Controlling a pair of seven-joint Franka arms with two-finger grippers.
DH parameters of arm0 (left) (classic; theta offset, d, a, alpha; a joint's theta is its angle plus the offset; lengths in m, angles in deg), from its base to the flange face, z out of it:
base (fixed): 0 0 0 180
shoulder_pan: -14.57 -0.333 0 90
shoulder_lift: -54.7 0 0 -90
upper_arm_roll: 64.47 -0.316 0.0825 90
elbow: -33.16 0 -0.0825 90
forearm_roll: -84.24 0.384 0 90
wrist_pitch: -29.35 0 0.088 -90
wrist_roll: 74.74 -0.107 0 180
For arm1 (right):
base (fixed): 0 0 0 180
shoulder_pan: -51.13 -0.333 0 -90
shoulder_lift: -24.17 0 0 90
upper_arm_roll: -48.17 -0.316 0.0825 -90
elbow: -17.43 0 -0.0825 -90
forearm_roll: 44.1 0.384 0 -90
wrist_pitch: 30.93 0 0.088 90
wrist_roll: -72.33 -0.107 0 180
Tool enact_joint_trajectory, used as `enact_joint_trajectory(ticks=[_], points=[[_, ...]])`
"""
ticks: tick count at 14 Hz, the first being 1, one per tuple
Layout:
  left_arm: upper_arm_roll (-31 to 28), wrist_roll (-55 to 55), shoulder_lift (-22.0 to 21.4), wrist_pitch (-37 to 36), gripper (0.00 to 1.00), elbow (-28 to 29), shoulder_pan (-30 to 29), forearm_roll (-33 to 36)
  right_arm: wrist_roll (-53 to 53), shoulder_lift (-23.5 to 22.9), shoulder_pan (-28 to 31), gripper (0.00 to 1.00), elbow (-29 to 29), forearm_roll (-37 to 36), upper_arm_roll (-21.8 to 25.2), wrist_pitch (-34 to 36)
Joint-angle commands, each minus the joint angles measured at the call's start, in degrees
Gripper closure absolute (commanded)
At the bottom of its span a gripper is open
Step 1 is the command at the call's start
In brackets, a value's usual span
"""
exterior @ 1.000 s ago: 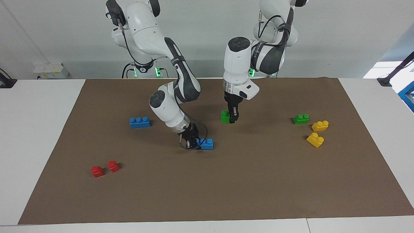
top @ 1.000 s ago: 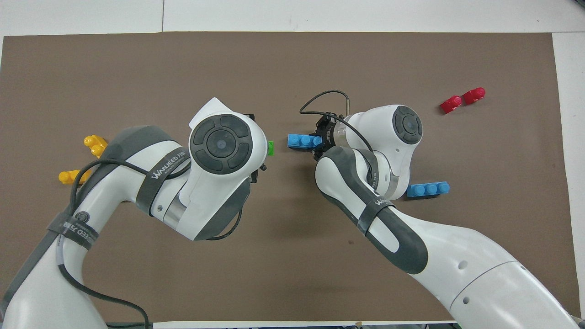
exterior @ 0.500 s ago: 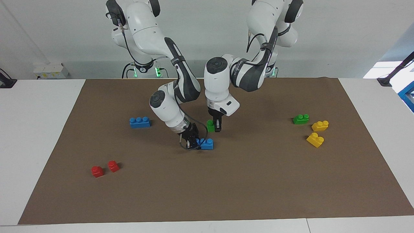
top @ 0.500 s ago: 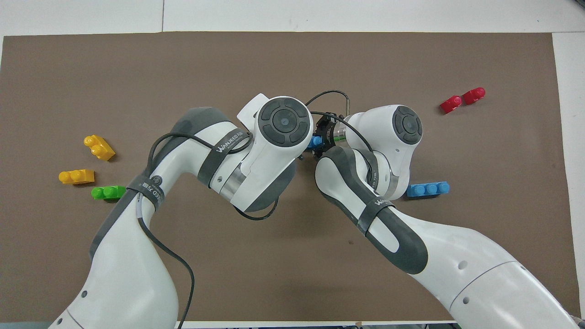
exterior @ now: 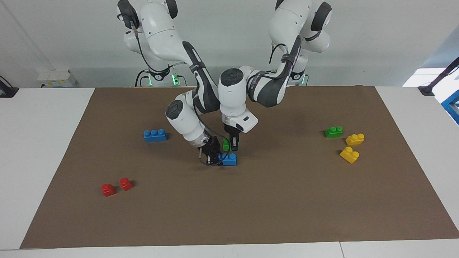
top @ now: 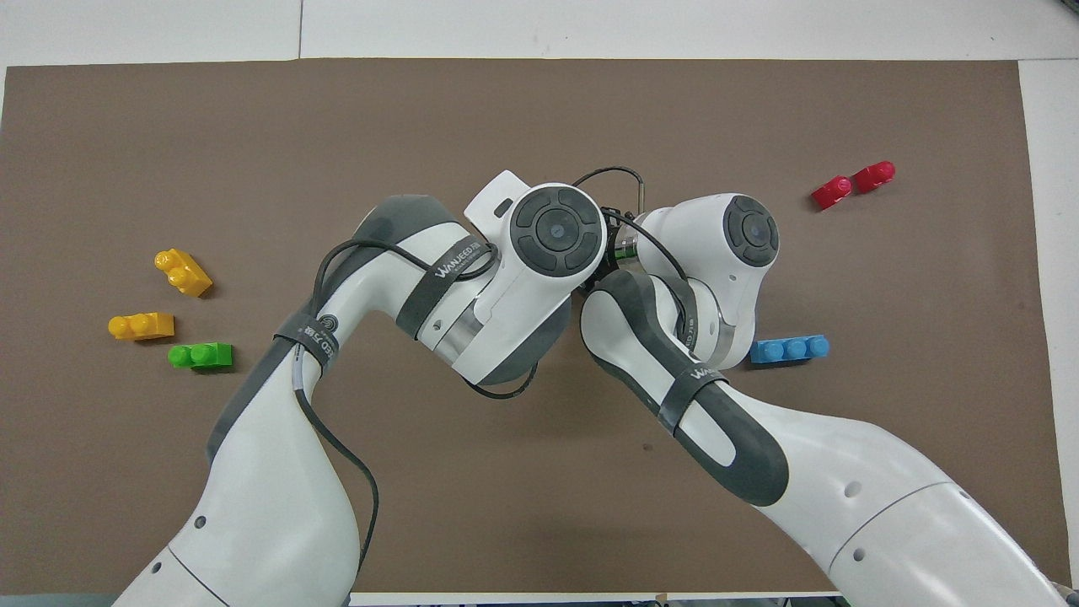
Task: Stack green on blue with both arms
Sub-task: 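Press the green brick onto the blue brick held by the right gripper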
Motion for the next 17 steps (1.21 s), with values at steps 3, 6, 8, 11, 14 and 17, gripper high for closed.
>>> enact_joint_trajectory(ticks=[3,6,8,11,14,17], points=[[-1.1,1.5,0.9,4.4,1.0,1.6,0.9,2.7,0.0,-0.6,-0.8,1.0,-0.7,1.3,0.0,-1.9],[-1.2,1.6,0.9,5.6,1.0,2.4,0.9,2.8,0.0,-0.6,-0.8,1.0,-0.7,1.3,0.0,-2.0],[-1.3,1.6,0.9,6.3,1.0,2.6,0.9,2.8,0.0,-0.6,-0.8,1.0,-0.7,1.3,0.0,-2.0],[-1.4,2.1,0.9,7.9,1.0,4.2,0.9,4.2,0.2,-0.6,-0.8,1.0,-0.7,1.3,0.0,-2.0],[-1.4,3.4,0.9,8.8,1.0,5.0,1.0,5.0,0.3,-0.6,-0.8,1.0,-0.8,1.3,0.0,-2.7],[-1.4,5.2,1.0,10.3,1.0,5.5,1.2,6.4,0.3,-0.6,-0.8,1.0,-0.9,1.3,0.0,-3.0]])
